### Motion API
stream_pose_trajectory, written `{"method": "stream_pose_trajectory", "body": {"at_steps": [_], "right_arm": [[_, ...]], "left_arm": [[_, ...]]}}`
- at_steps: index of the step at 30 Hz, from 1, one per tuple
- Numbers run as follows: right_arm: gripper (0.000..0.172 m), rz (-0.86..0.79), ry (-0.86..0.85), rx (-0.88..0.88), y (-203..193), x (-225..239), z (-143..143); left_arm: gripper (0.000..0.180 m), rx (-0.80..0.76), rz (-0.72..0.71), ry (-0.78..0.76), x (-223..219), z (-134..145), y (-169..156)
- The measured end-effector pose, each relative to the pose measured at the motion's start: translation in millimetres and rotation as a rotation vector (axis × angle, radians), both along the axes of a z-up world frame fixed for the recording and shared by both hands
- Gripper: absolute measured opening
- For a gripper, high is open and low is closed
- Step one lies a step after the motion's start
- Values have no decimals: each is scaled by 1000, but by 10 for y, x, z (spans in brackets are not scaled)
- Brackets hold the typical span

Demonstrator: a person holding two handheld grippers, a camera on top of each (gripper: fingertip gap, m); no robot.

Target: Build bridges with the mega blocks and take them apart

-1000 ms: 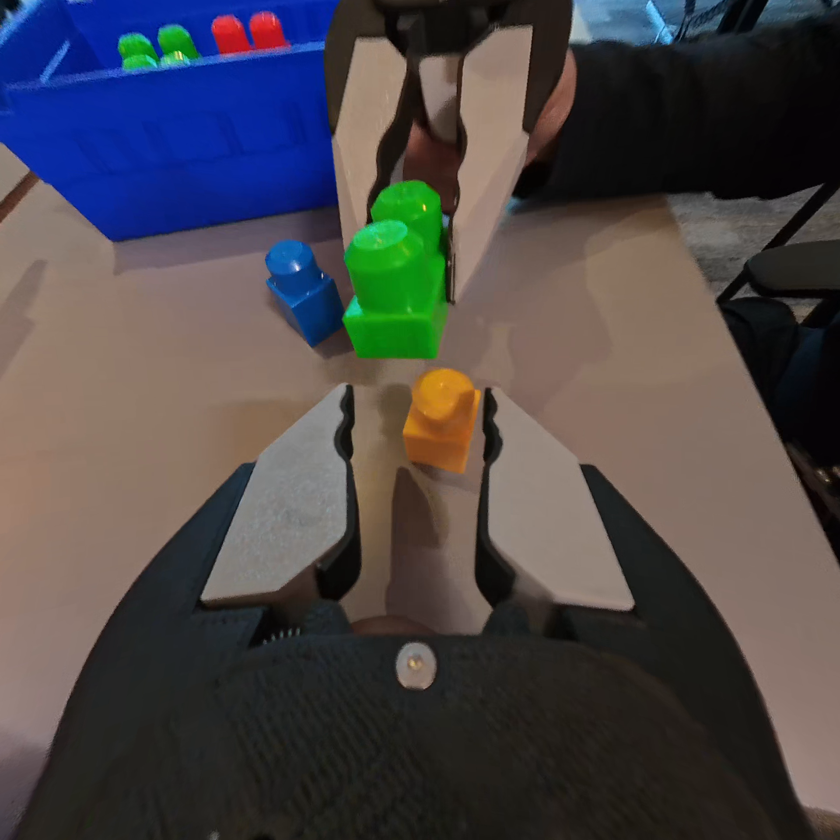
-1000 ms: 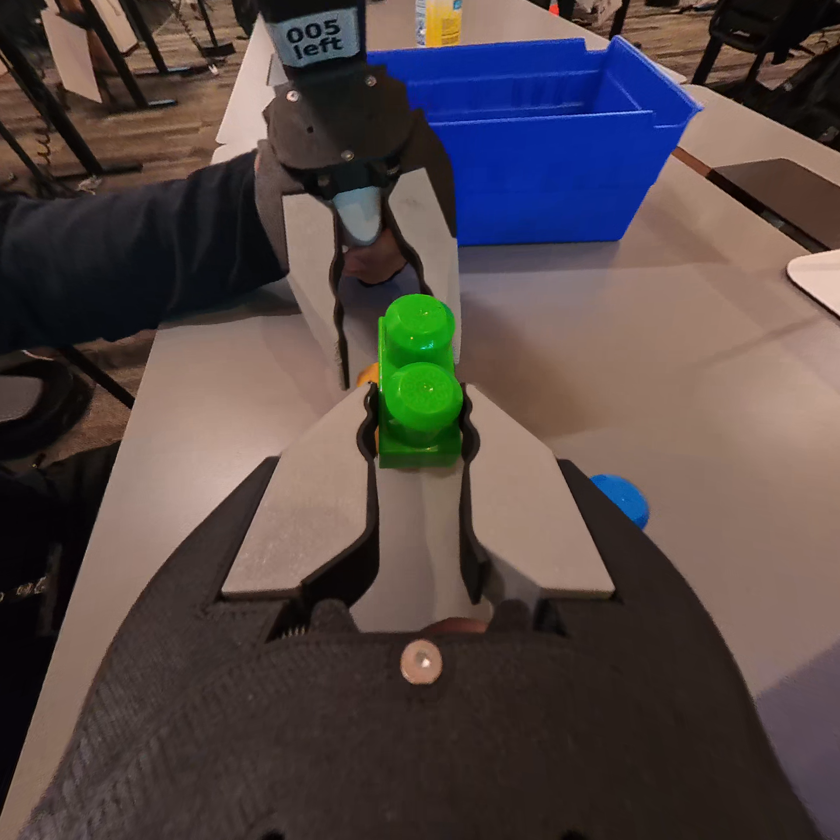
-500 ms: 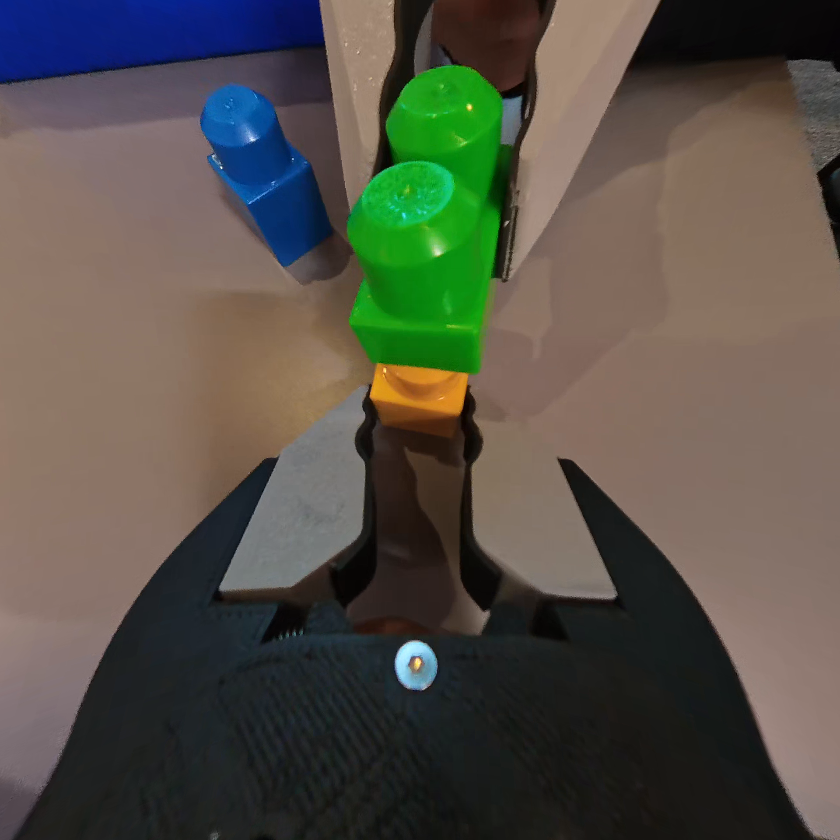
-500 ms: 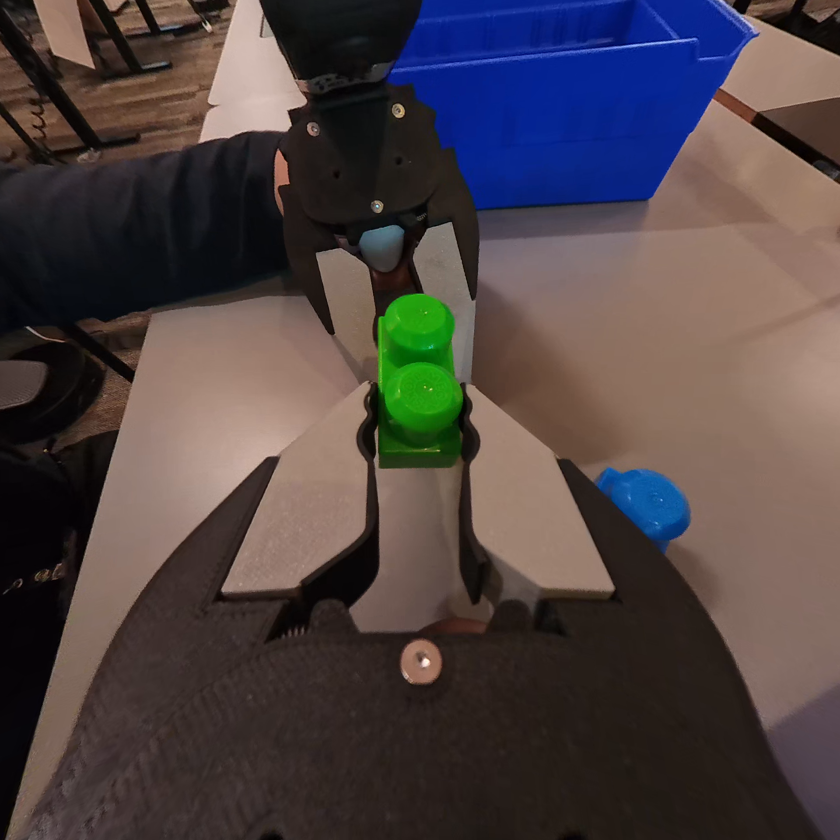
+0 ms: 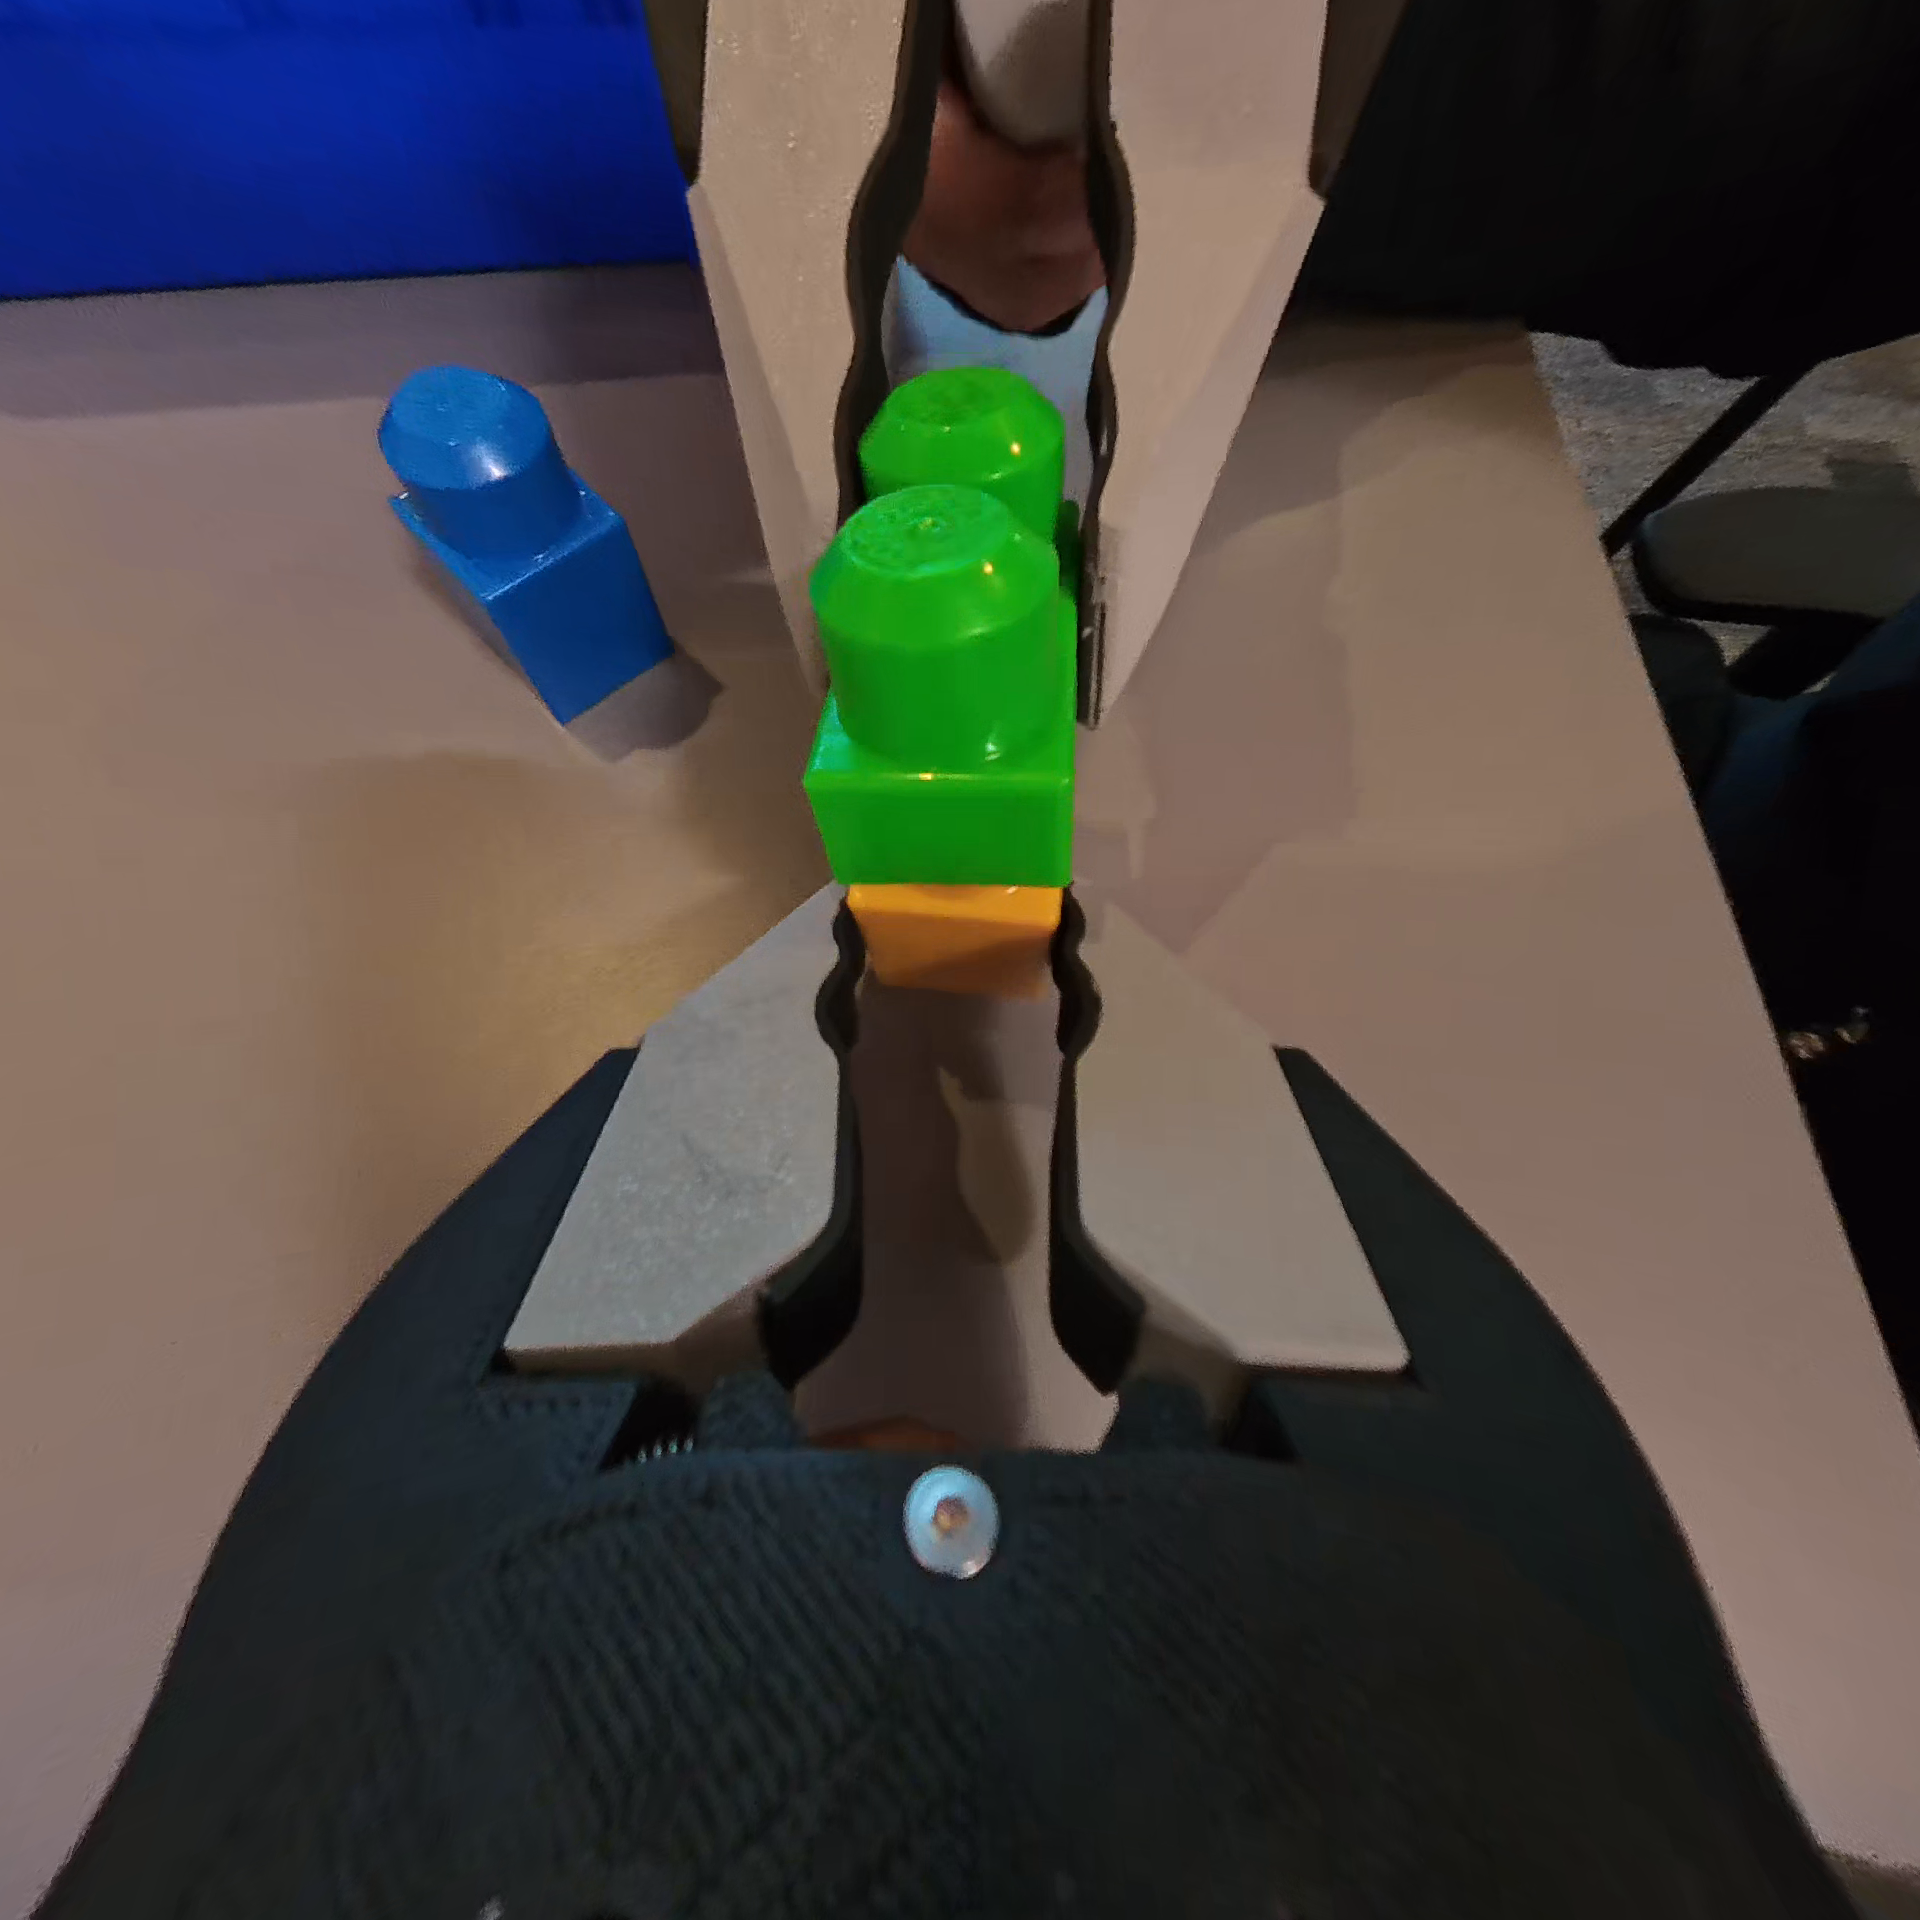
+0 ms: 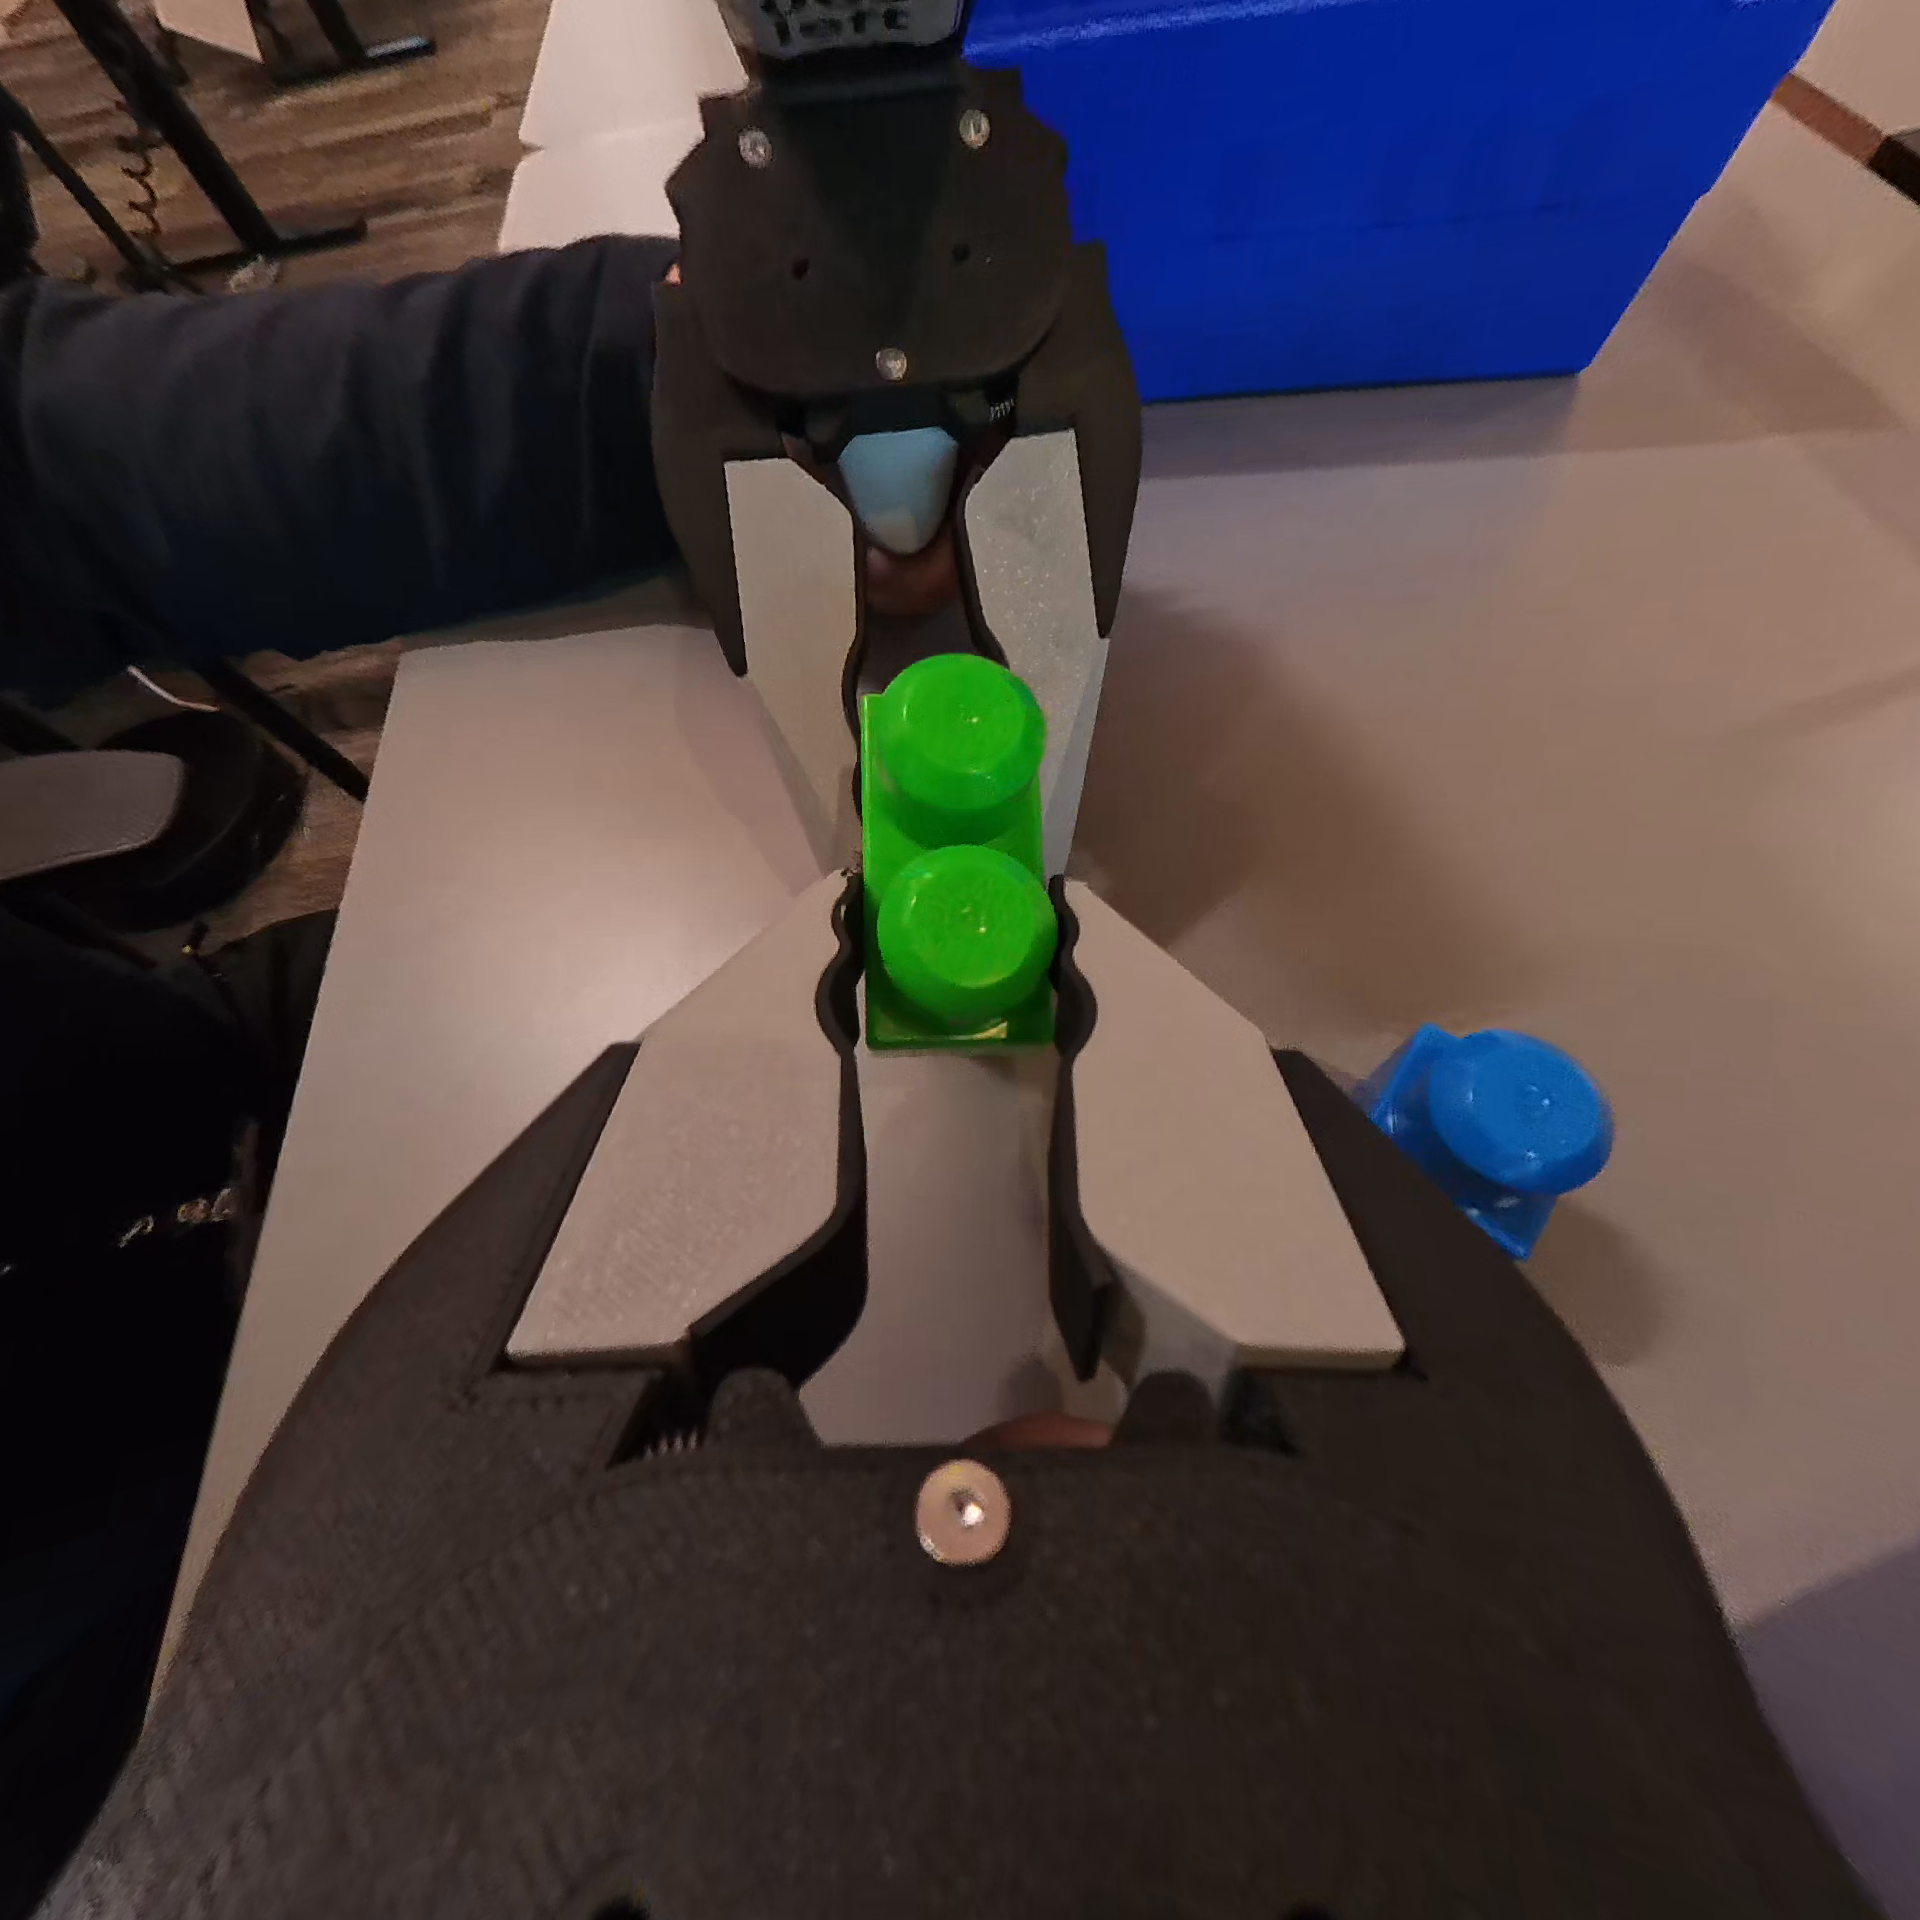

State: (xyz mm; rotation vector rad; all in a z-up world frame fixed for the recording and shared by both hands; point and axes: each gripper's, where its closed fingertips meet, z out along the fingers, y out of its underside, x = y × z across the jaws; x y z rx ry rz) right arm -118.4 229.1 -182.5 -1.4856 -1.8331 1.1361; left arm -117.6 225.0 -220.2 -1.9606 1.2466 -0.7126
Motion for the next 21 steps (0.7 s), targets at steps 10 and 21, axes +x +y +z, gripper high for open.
{"method": "stream_pose_trajectory", "body": {"at_steps": [10,21], "right_arm": [[32,-5,1,53,38,-16,-50],[33,-44,91,1,13,-177,25]], "left_arm": [[33,24,36,86,-42,-40,48],[34,11,61,81,-39,-18,72]]}}
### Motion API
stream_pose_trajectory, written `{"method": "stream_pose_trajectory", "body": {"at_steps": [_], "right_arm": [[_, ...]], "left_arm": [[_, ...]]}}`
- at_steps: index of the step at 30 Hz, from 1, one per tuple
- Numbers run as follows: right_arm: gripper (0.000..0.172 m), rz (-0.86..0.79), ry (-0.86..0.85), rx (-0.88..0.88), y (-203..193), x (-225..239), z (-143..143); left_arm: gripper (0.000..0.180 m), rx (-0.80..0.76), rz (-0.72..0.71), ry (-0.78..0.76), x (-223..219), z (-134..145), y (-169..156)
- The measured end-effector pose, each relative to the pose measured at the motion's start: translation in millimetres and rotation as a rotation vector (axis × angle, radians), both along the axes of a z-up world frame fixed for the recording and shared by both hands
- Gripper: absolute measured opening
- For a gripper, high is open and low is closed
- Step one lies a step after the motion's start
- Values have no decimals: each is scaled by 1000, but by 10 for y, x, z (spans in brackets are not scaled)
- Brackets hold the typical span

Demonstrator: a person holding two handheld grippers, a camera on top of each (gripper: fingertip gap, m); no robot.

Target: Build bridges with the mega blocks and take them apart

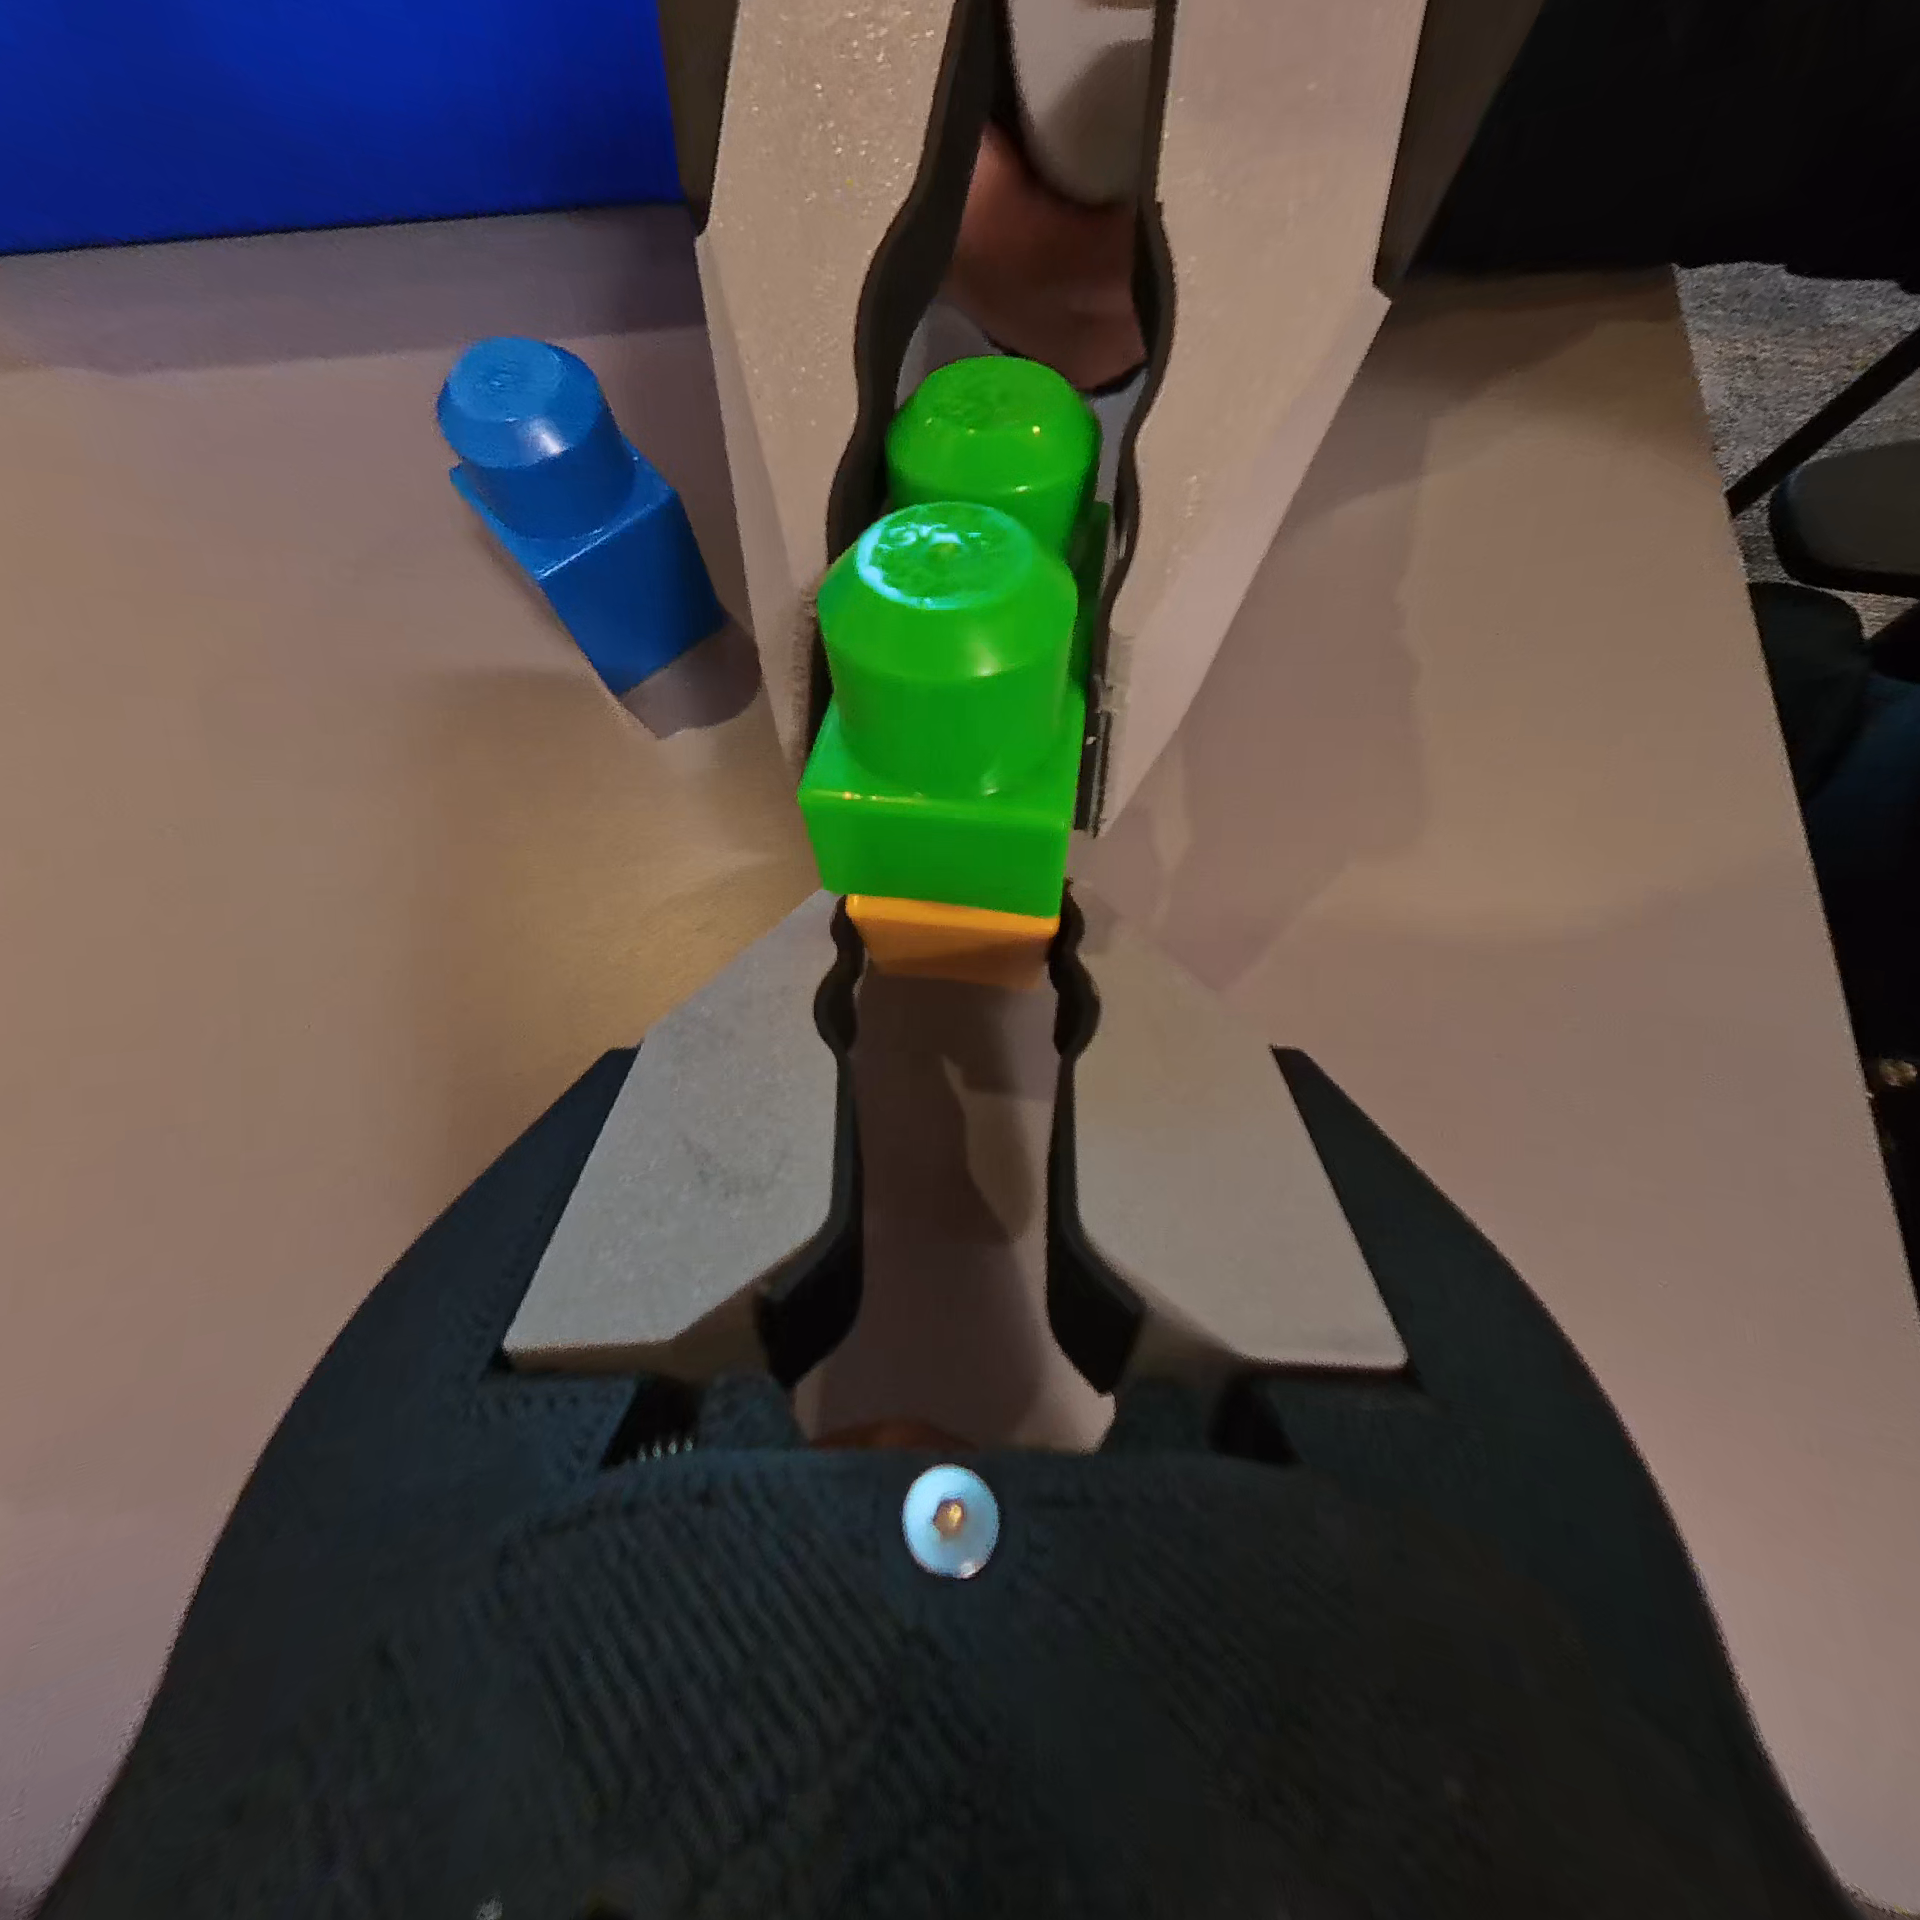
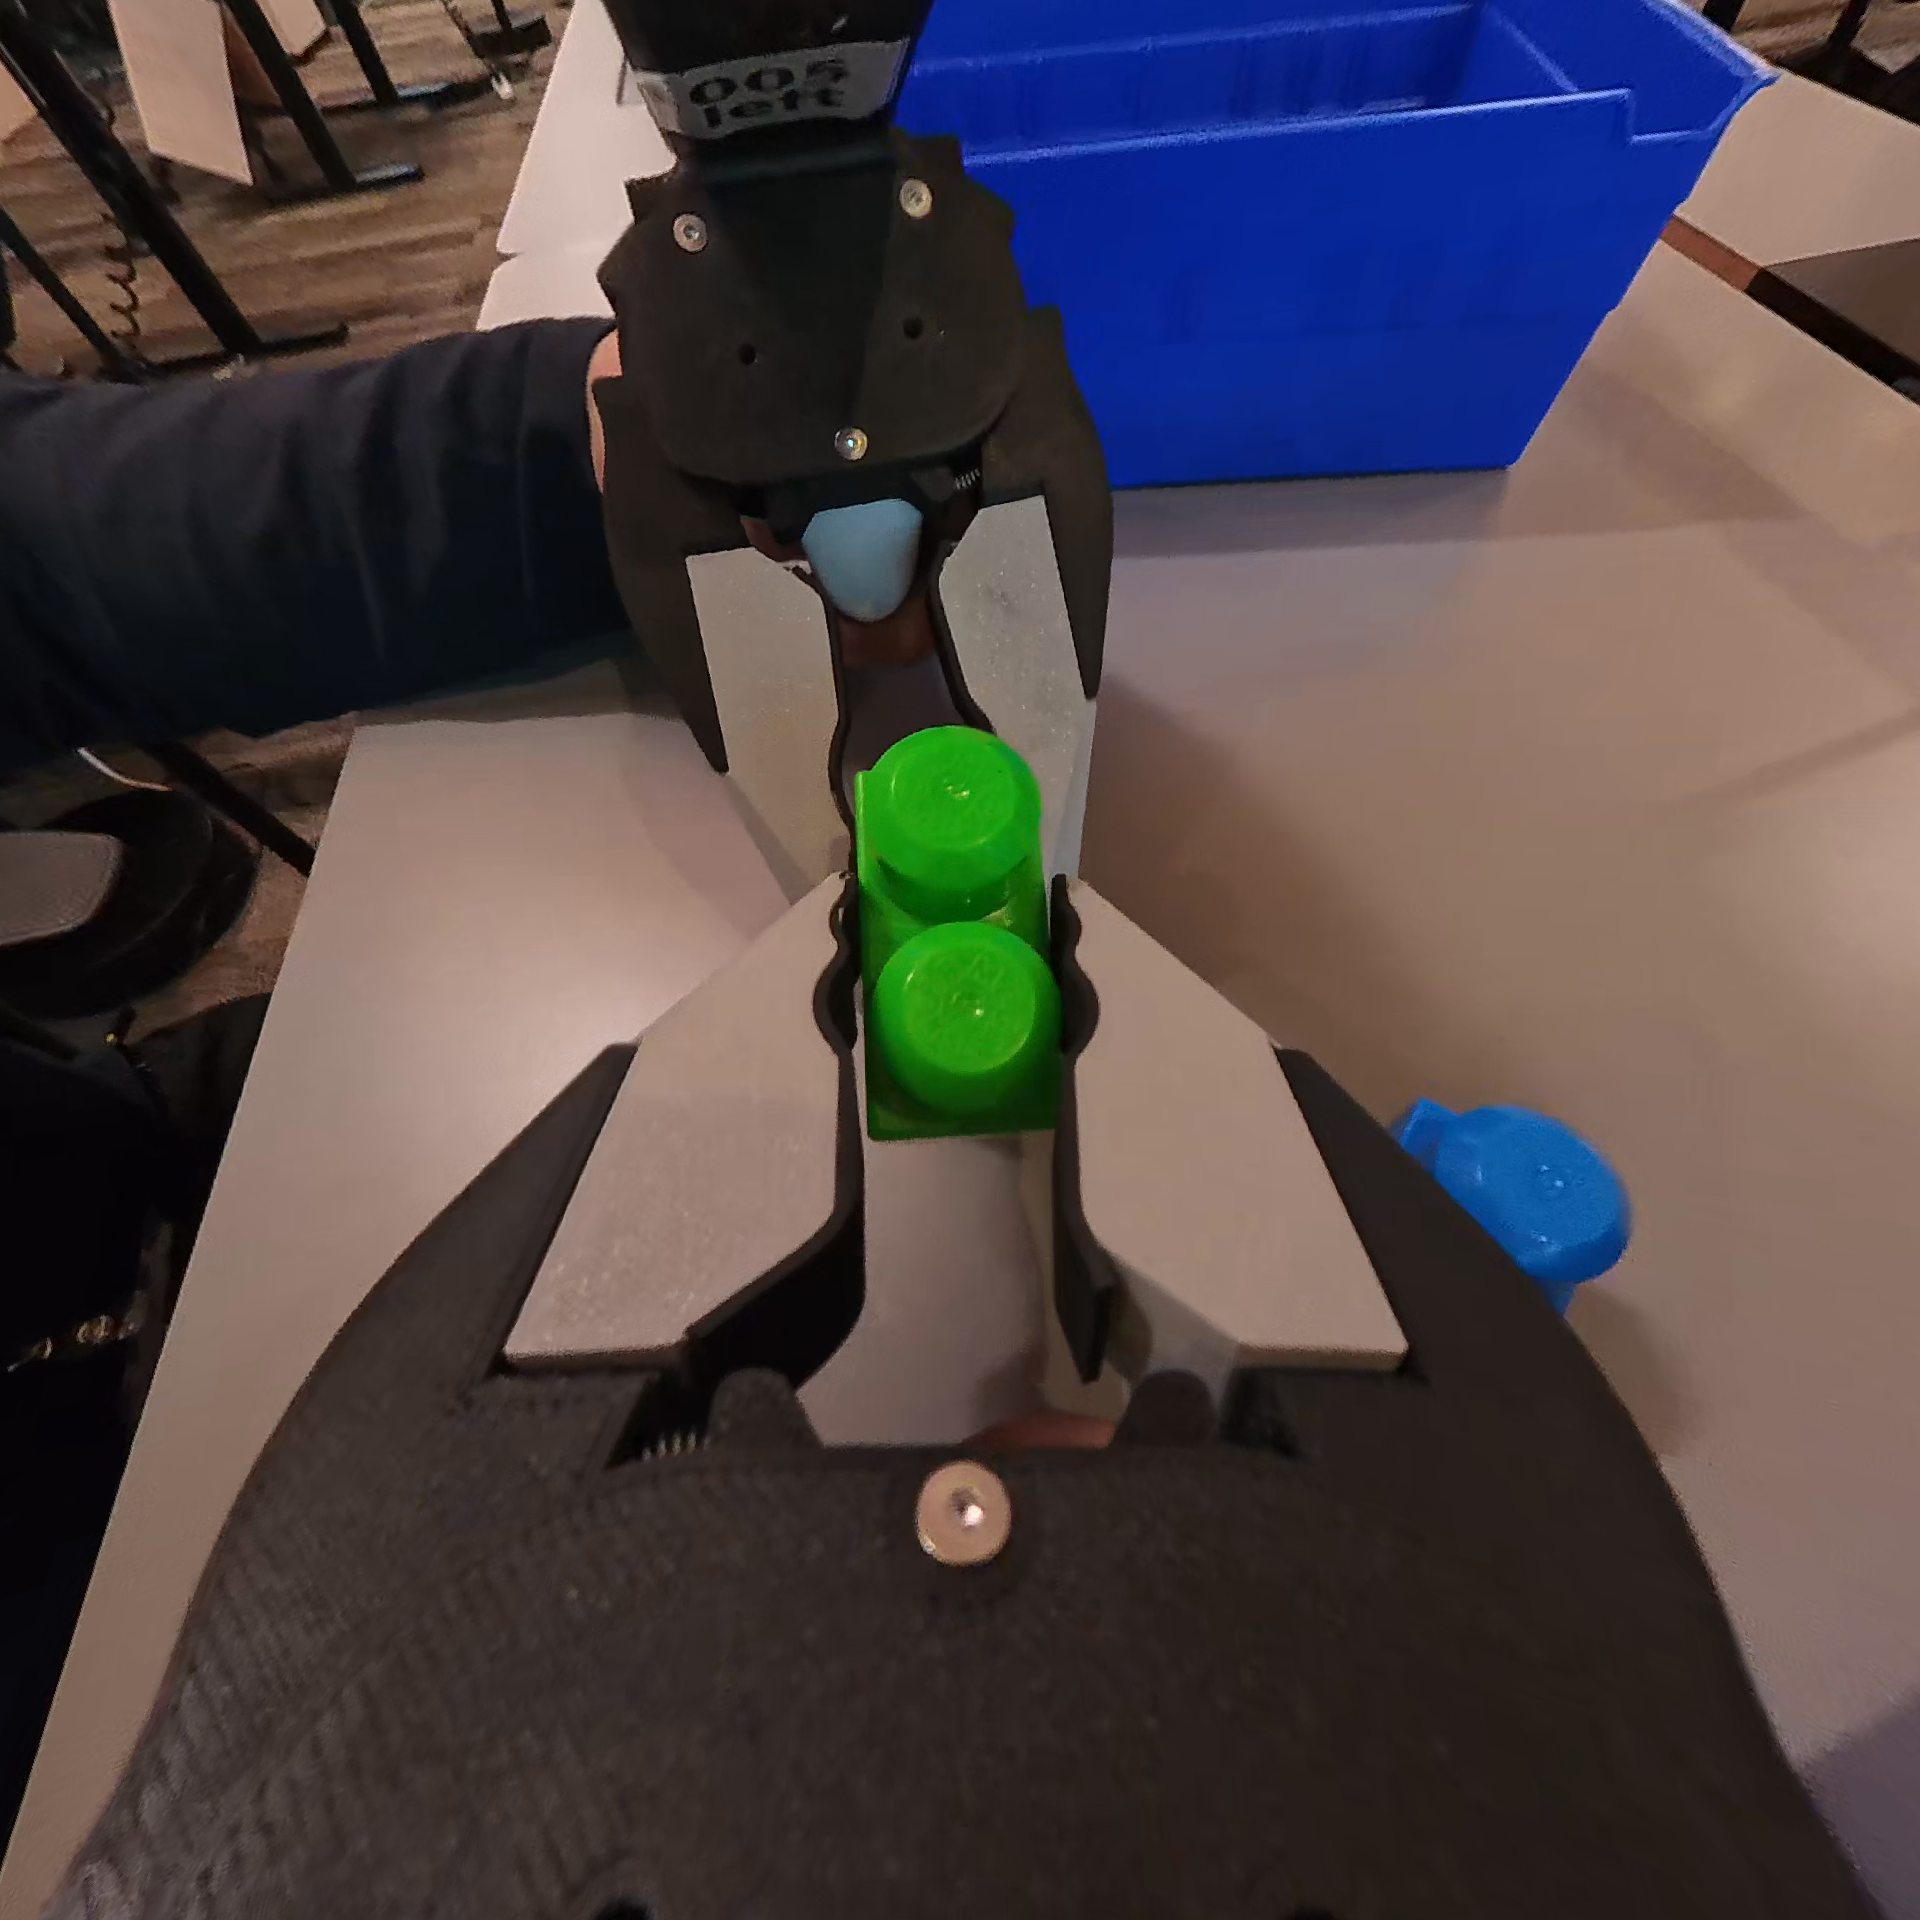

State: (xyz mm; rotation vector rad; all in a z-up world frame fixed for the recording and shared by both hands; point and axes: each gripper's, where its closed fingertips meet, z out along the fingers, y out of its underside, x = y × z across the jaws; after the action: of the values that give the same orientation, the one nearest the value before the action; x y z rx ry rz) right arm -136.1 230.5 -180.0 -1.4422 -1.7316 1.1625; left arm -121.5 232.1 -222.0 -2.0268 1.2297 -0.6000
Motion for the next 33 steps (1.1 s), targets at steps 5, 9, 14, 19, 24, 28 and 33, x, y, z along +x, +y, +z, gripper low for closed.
{"method": "stream_pose_trajectory", "body": {"at_steps": [5,9,14,19,24,28,33], "right_arm": [[32,19,-63,22,3,64,-56],[33,47,-179,228,-7,176,-227],[33,47,-94,264,-38,135,-64],[32,49,18,207,-85,85,115],[32,41,73,45,-90,30,190],[32,37,9,-49,-78,33,113],[32,72,-88,-30,-98,118,1]], "left_arm": [[33,18,19,58,3,-4,12],[33,102,19,254,-2,-87,17],[33,68,12,162,20,13,-23],[33,33,8,70,57,114,-58],[33,-2,18,31,67,121,-56],[33,-16,28,58,48,68,-53],[33,-32,6,97,100,-18,-80]]}}
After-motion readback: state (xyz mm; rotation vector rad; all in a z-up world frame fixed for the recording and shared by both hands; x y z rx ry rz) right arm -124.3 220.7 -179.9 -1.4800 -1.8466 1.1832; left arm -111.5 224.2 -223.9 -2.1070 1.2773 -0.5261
